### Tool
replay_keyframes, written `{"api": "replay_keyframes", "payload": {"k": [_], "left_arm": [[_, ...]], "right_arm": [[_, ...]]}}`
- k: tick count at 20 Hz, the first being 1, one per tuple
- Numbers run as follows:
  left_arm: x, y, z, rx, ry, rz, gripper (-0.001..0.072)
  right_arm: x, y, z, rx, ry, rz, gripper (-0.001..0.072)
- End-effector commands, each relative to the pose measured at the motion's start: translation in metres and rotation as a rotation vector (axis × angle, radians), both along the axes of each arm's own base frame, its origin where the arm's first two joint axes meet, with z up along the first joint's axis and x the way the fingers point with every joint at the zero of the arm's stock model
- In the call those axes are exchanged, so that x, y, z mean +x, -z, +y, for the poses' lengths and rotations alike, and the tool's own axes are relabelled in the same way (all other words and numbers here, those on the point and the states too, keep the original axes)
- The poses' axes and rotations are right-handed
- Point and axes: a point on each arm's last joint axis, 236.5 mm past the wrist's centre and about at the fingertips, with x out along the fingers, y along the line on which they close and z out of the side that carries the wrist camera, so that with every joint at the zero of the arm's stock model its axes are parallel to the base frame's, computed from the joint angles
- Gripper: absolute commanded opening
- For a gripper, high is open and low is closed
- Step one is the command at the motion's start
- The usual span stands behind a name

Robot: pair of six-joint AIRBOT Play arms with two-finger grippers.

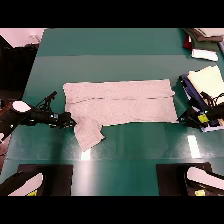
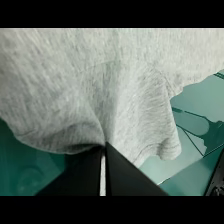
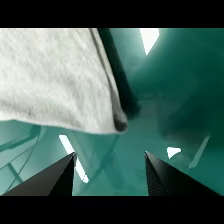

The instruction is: Fold the shirts.

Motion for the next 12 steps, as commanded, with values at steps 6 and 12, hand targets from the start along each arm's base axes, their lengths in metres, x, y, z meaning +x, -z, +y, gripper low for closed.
{"api": "replay_keyframes", "payload": {"k": [6,12], "left_arm": [[-0.005,-0.001,-0.002,-0.007,0.017,0.014,0.0021],[-0.045,-0.003,-0.005,-0.017,0.16,0.115,0.0018]], "right_arm": [[0.022,0.014,0.005,-0.067,-0.01,-0.089,0.0232],[-0.012,-0.006,0.008,-0.045,-0.157,0.003,0.0013]]}}
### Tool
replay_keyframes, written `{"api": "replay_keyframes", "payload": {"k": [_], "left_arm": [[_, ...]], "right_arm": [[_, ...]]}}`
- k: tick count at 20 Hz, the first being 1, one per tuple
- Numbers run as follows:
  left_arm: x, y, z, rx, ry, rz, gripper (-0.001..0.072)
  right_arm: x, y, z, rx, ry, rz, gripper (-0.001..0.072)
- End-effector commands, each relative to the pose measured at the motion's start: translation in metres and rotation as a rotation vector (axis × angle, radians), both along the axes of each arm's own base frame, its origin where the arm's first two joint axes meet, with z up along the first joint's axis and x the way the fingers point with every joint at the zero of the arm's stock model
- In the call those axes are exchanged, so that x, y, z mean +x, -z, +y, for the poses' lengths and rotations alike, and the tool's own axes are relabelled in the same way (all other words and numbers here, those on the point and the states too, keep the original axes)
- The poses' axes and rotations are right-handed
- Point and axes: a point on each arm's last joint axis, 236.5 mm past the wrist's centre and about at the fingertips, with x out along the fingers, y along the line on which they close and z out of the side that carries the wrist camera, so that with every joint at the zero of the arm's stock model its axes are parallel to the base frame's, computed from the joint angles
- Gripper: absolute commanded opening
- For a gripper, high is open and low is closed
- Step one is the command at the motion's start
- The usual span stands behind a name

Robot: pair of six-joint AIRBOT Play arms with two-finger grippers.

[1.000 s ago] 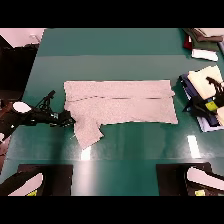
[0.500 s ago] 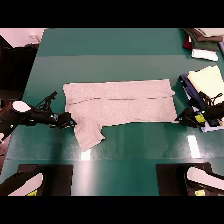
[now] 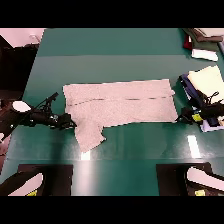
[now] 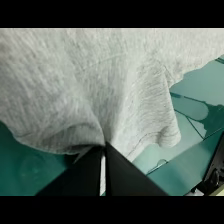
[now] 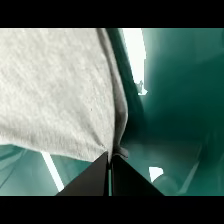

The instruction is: Fold the shirts.

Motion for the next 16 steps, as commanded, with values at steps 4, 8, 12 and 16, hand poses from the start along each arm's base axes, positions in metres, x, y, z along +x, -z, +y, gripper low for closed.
{"api": "replay_keyframes", "payload": {"k": [4,8,12,16], "left_arm": [[-0.047,-0.025,0.002,0.014,0.163,0.021,0.002],[-0.016,-0.057,0.005,0.043,0.136,-0.139,0.002],[0.051,-0.096,0.018,0.1,-0.019,-0.354,0.002],[0.09,-0.106,0.033,0.136,-0.139,-0.456,0.002]], "right_arm": [[-0.042,-0.05,-0.009,-0.074,-0.122,0.033,0.0013],[-0.013,-0.073,-0.009,-0.115,-0.051,-0.139,0.0012],[0.019,-0.083,-0.006,-0.089,0.023,-0.261,0.0012],[0.037,-0.089,-0.012,-0.098,0.055,-0.314,0.0012]]}}
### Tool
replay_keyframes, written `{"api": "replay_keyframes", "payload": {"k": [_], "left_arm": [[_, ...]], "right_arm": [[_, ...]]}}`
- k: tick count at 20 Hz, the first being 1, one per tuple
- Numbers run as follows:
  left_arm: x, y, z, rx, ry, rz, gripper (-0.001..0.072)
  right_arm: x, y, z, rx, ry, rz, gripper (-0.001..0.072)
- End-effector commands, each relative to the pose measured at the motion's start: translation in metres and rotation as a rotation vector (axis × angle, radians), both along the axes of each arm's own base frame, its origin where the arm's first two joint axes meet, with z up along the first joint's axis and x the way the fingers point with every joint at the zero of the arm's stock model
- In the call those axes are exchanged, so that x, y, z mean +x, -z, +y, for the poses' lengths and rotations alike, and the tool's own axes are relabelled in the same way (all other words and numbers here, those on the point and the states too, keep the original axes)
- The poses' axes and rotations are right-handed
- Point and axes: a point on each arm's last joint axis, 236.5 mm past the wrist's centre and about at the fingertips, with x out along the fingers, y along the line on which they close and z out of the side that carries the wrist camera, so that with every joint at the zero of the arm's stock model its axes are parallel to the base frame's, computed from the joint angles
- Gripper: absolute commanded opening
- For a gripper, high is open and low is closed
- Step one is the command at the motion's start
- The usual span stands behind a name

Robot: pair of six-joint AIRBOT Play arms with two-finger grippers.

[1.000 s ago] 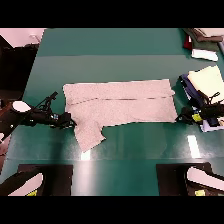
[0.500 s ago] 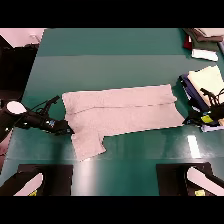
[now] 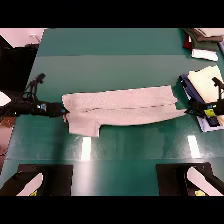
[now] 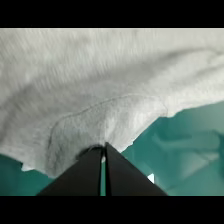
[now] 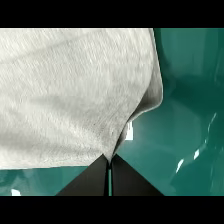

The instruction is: Fold the shirts.

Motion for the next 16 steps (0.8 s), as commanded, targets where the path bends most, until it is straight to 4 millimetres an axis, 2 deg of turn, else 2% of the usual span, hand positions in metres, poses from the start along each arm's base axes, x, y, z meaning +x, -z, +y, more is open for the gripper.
{"api": "replay_keyframes", "payload": {"k": [1,5,11,16], "left_arm": [[0.038,-0.009,0.014,0.011,-0.12,-0.09,0.002],[0.059,0.002,0.023,0.025,-0.177,-0.107,0.002],[0.077,0.029,0.031,0.036,-0.223,-0.076,0.0021],[0.093,0.039,0.039,0.049,-0.269,-0.096,0.0021]], "right_arm": [[0.022,-0.009,-0.006,0.002,0.029,-0.056,0.0012],[0.048,-0.012,-0.013,0.01,0.003,-0.043,0.0012],[0.092,0.002,0.01,0.018,-0.106,-0.021,0.0013],[0.127,0.007,0.022,0.014,-0.134,-0.035,0.0014]]}}
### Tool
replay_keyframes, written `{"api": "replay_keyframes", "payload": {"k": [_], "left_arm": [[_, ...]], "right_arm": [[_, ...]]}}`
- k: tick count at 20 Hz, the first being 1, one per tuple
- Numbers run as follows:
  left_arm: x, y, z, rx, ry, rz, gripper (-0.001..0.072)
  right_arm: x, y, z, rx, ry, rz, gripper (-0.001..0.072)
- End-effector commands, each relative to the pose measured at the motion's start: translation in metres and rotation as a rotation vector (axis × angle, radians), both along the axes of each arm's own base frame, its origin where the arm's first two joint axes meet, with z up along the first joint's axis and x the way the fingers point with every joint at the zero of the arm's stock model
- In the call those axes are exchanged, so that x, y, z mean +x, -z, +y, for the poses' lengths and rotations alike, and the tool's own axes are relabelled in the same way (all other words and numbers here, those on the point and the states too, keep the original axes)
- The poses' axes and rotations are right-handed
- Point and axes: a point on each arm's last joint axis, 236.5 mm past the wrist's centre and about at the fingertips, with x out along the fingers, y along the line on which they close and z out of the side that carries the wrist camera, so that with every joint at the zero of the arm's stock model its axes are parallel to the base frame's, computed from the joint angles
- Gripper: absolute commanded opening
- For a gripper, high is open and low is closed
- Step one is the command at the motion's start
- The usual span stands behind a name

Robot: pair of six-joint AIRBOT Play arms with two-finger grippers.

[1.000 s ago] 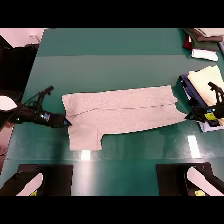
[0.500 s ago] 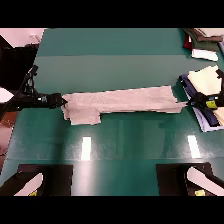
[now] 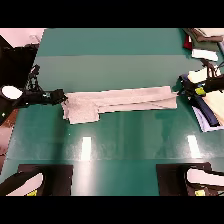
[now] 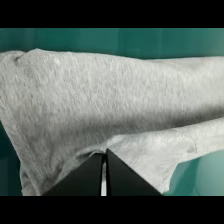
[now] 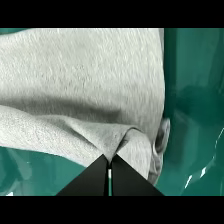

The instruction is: Fold the shirts.

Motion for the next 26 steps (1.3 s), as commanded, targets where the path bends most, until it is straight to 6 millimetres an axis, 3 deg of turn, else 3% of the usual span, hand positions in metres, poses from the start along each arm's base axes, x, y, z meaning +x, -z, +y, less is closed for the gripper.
{"api": "replay_keyframes", "payload": {"k": [1,2,3,4,5,8,9,11,12,16,23,24,26], "left_arm": [[0.015,0.003,0.008,0.013,-0.044,-0.031,0.0022],[0.018,0.001,0.01,0.013,-0.055,-0.045,0.0078],[0.023,-0.003,0.01,-0.002,-0.073,-0.061,0.0421],[0.026,-0.007,0.01,-0.016,-0.092,-0.071,0.0669],[0.029,-0.013,0.01,-0.029,-0.103,-0.073,0.0666],[0.028,-0.039,-0.003,-0.047,-0.033,-0.072,0.0665],[0.023,-0.044,-0.009,-0.059,-0.003,-0.056,0.0613],[0.016,-0.048,-0.018,-0.083,0.035,-0.037,0.0131],[0.014,-0.047,-0.02,-0.083,0.056,-0.033,0.002],[0.002,-0.043,-0.025,-0.087,0.096,0.006,0.0022],[-0.004,-0.041,-0.028,-0.093,0.115,0.03,0.0022],[-0.005,-0.04,-0.029,-0.094,0.117,0.034,0.0022],[-0.011,-0.039,-0.031,-0.101,0.13,0.057,0.0021]], "right_arm": [[0.023,0.006,0.009,-0.002,-0.022,-0.009,0.0015],[0.03,0.007,0.008,-0.001,-0.017,-0.015,0.0023],[0.038,0.007,0.007,0.007,-0.009,-0.028,0.0153],[0.047,0.003,0.01,0.033,0.001,-0.044,0.0452],[0.052,-0.001,0.009,0.059,0.011,-0.052,0.055],[0.038,-0.005,-0.007,0.094,0.012,0.007,0.055],[0.028,-0.001,-0.014,0.109,0.018,0.04,0.055],[0.01,0.014,-0.025,0.132,0.025,0.089,0.055],[0.003,0.024,-0.028,0.142,0.03,0.11,0.055],[-0.005,0.054,-0.024,0.189,0.002,0.185,0.055],[0.009,0.079,0.019,0.317,-0.046,0.198,0.051],[0.009,0.082,0.024,0.319,-0.059,0.205,0.048],[0.011,0.087,0.031,0.31,-0.075,0.2,0.0337]]}}
